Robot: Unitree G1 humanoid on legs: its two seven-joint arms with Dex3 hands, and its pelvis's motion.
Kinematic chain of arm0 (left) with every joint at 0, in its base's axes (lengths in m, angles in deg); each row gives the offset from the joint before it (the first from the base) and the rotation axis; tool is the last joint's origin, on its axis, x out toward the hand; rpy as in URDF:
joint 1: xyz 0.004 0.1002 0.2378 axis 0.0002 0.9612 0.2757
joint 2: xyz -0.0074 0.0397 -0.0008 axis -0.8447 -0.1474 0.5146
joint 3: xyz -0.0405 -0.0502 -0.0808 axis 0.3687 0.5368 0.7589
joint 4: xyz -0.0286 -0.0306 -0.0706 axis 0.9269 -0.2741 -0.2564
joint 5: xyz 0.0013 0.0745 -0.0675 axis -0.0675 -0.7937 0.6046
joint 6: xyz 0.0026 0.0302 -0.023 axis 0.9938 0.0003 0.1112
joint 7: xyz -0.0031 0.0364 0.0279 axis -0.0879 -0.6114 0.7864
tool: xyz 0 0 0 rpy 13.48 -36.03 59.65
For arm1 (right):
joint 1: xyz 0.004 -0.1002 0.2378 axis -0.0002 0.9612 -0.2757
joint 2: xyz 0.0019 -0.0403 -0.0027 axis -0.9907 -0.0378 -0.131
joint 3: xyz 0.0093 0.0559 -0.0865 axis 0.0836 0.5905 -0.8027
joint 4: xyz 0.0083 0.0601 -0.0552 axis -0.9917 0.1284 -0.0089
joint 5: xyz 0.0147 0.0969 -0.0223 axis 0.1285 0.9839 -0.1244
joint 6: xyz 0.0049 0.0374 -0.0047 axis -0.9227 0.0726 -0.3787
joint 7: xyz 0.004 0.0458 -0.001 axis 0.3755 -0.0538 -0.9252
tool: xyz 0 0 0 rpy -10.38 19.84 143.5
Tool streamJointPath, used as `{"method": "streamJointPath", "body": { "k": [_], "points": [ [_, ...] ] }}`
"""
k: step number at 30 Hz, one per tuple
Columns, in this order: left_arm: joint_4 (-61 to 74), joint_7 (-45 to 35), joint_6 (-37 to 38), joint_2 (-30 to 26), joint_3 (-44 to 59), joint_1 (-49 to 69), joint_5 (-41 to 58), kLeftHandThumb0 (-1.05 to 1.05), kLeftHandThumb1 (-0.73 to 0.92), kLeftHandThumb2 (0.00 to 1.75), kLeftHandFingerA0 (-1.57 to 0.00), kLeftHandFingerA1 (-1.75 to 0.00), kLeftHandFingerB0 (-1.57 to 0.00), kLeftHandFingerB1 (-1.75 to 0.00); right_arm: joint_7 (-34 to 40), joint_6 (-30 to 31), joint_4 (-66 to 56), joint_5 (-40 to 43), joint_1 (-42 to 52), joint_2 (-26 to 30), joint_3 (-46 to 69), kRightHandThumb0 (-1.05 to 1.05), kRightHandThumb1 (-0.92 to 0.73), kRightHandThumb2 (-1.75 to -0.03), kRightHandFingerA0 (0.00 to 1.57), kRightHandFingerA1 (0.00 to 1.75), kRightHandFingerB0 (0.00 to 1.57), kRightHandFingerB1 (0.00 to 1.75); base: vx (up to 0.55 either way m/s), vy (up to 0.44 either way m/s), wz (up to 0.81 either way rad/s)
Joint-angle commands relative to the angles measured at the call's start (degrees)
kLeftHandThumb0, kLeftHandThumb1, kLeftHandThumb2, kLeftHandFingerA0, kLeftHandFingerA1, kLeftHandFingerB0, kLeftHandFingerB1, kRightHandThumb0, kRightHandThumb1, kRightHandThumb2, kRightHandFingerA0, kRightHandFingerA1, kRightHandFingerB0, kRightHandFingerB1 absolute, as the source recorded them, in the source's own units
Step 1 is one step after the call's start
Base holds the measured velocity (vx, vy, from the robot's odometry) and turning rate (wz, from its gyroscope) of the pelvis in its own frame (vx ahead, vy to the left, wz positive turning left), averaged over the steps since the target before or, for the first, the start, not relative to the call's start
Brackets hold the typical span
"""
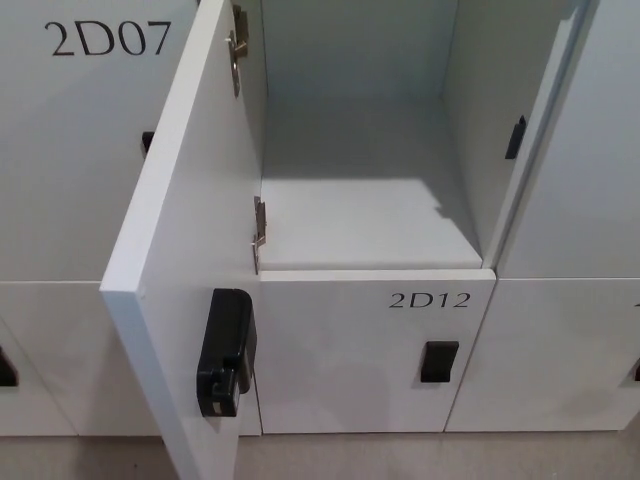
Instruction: The robot uses its left hand to push the door of an open cabinet towards the right and closes it
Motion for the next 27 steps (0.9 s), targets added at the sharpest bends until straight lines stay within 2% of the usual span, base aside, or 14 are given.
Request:
{"method": "streamJointPath", "body": {
  "k": [1,3,4,6,7,14,15,16,17,18,19,21,22,27],
  "points": [
    [-2.3,-1.1,6.2,-1.5,2.3,-0.9,1.1,-0.85,0.72,1.08,-0.29,-0.50,-0.19,-0.44,2.9,-4.9,2.4,-0.1,-1.2,0.0,0.4,-0.53,-0.88,-0.66,0.33,0.36,0.29,0.31,0.00,0.000,0.00],
    [-2.4,-1.7,7.6,-1.6,3.4,-0.6,2.0,-0.85,0.72,1.08,-0.29,-0.50,-0.19,-0.44,2.8,-4.9,2.6,-0.1,-1.3,0.0,0.4,-0.53,-0.88,-0.66,0.33,0.36,0.29,0.31,0.00,0.000,0.00],
    [-2.6,-2.1,8.1,-1.7,4.9,-0.6,3.0,-0.84,0.90,0.68,-0.29,-0.37,-0.24,-0.29,2.9,-5.0,2.8,-0.3,-1.4,0.1,0.2,-0.53,-0.89,-0.66,0.34,0.36,0.29,0.32,0.00,0.000,0.00],
    [-3.1,-1.5,8.6,-2.6,7.0,-1.1,4.0,-0.83,0.92,0.68,-0.31,-0.38,-0.24,-0.29,2.8,-5.5,3.2,-0.3,-1.5,-0.4,0.1,-0.53,-0.89,-0.66,0.34,0.36,0.29,0.32,0.00,0.000,0.00],
    [-3.1,-1.3,9.0,-3.6,8.3,-1.5,4.5,-0.86,0.92,0.73,-0.23,-0.39,-0.17,-0.29,2.7,-5.5,3.5,-0.3,-1.6,-0.6,0.0,-0.54,-0.89,-0.67,0.33,0.36,0.28,0.31,0.00,0.000,0.00],
    [-2.2,-3.8,8.1,-9.7,11.6,-7.5,5.0,-0.84,0.92,0.75,-0.23,-0.37,-0.15,-0.29,2.7,-5.2,3.7,-0.3,-2.3,-0.9,0.1,-0.53,-0.89,-0.66,0.33,0.36,0.26,0.31,0.00,0.000,0.00],
    [-2.0,-4.1,6.6,-12.4,11.6,-12.0,4.2,-0.78,0.78,1.11,-0.20,-0.49,-0.10,-0.42,2.7,-5.3,3.7,-0.2,-2.3,-1.0,0.1,-0.53,-0.89,-0.66,0.33,0.36,0.27,0.31,0.00,0.000,0.00],
    [-1.8,-4.2,5.9,-13.8,11.4,-14.3,3.7,-0.78,0.78,1.11,-0.20,-0.49,-0.10,-0.42,2.7,-5.5,3.8,-0.2,-2.3,-1.1,0.1,-0.53,-0.89,-0.66,0.33,0.36,0.27,0.31,0.00,0.000,0.00],
    [-1.7,-4.3,4.9,-15.3,10.8,-17.2,2.9,-0.76,0.92,0.76,-0.21,-0.35,-0.09,-0.25,2.7,-5.6,3.7,-0.4,-2.0,-1.1,0.0,-0.54,-0.90,-0.67,0.32,0.36,0.26,0.31,0.00,0.000,0.00],
    [-1.7,-4.5,4.4,-16.2,10.5,-19.0,2.4,-0.76,0.92,0.76,-0.21,-0.35,-0.09,-0.25,2.7,-5.7,3.7,-0.5,-1.8,-1.1,-0.1,-0.54,-0.90,-0.67,0.32,0.36,0.26,0.31,0.00,0.000,0.00],
    [-1.6,-4.5,3.9,-17.0,9.3,-22.7,1.2,-0.70,0.81,1.00,-0.17,-0.43,-0.11,-0.40,2.7,-5.7,3.7,-0.6,-1.7,-1.1,-0.2,-0.55,-0.89,-0.66,0.33,0.36,0.26,0.31,0.00,0.000,0.00],
    [-1.6,-4.3,3.7,-17.5,8.0,-26.7,-0.1,-0.70,0.81,1.00,-0.17,-0.43,-0.11,-0.40,2.9,-5.6,3.8,-0.6,-1.8,-1.2,-0.2,-0.55,-0.89,-0.66,0.33,0.36,0.26,0.31,0.00,0.000,0.00],
    [-1.2,-4.5,2.5,-17.4,6.9,-29.7,-1.0,-0.66,0.92,0.71,-0.21,-0.31,-0.17,-0.29,3.0,-5.6,3.8,-0.6,-1.9,-1.3,-0.2,-0.55,-0.89,-0.66,0.35,0.37,0.28,0.32,0.00,0.000,0.00],
    [-0.4,-4.9,-3.2,-12.8,-2.0,-46.3,-8.0,-0.70,0.91,0.68,-0.31,-0.32,-0.23,-0.29,3.8,-5.7,3.9,-1.0,-2.3,-2.3,-0.7,-0.53,-0.89,-0.66,0.34,0.37,0.28,0.32,0.00,0.000,0.00]
  ]
}}
